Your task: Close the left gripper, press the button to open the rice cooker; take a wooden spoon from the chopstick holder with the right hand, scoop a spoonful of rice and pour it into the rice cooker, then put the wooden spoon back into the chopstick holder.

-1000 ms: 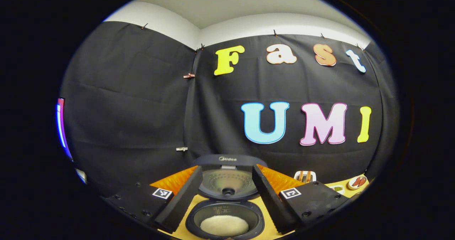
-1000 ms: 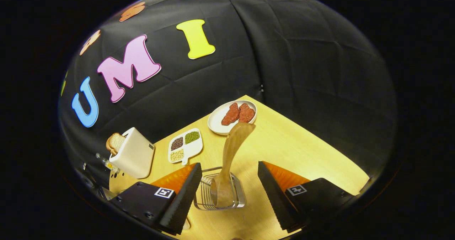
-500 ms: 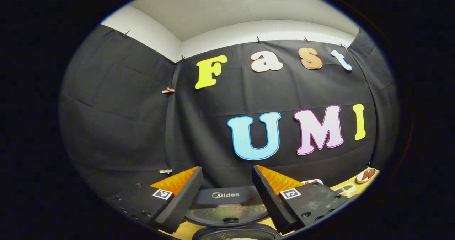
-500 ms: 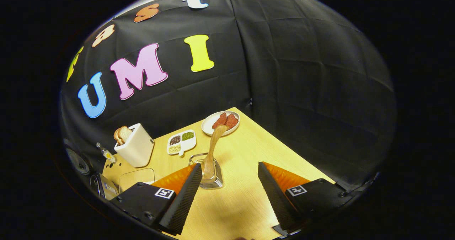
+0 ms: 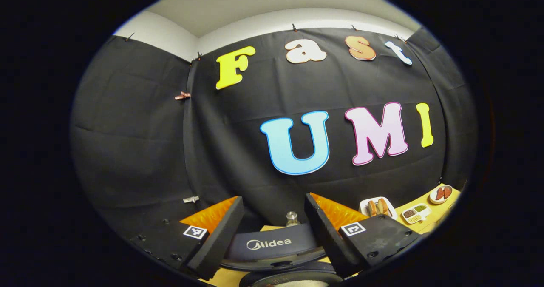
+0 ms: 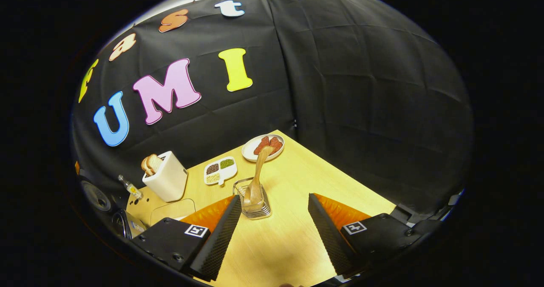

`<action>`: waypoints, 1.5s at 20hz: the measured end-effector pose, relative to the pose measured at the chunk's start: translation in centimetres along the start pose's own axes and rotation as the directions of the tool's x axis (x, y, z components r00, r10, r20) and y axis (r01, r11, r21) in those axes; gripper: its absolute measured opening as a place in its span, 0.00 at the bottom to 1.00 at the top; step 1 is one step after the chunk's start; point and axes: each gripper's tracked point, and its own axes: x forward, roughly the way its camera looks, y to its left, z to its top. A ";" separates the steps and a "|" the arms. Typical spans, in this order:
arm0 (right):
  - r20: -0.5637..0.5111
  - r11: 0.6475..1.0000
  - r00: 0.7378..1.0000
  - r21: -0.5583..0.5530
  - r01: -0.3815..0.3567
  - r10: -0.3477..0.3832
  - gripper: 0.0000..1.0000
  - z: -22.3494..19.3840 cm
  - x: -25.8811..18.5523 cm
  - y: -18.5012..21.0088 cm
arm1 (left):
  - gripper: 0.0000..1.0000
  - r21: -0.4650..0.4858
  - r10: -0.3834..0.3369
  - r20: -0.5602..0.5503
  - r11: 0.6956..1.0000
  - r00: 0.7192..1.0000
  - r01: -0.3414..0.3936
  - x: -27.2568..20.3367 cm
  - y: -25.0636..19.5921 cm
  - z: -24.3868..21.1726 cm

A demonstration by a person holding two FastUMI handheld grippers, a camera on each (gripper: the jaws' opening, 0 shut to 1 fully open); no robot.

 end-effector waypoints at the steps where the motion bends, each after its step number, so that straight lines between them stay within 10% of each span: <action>1: -0.003 1.000 1.000 -0.004 -0.009 0.009 0.99 -0.2 0.0 0.6 | 0.99 -0.027 -0.015 -0.023 1.000 1.000 0.014 -0.7 -0.4 -0.3; 16: -0.116 0.988 0.983 -0.047 -0.148 0.142 0.99 -5.7 0.0 5.6 | 1.00 -0.175 -0.051 -0.444 0.984 0.895 -0.031 -14.2 -3.9 -14.5; 30: -0.160 0.973 0.969 -0.105 -0.208 0.190 0.99 -8.5 -2.6 7.2 | 0.97 -0.107 -0.055 -0.379 0.994 0.924 0.015 -17.1 -5.6 -21.3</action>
